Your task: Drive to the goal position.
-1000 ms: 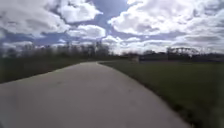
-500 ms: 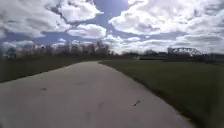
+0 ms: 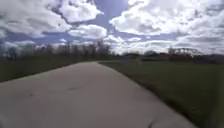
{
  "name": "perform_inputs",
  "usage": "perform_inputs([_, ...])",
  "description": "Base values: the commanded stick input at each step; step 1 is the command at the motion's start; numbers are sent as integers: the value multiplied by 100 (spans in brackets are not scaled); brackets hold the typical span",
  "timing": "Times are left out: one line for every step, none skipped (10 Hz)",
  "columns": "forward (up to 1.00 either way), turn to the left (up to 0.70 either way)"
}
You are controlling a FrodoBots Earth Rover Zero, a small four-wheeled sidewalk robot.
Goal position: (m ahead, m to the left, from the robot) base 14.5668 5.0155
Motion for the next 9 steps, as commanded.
perform_inputs([100, 0])
perform_inputs([100, 0])
perform_inputs([100, 0])
perform_inputs([100, 0])
perform_inputs([100, 0])
perform_inputs([100, 0])
perform_inputs([100, 0])
perform_inputs([100, 0])
perform_inputs([100, 0])
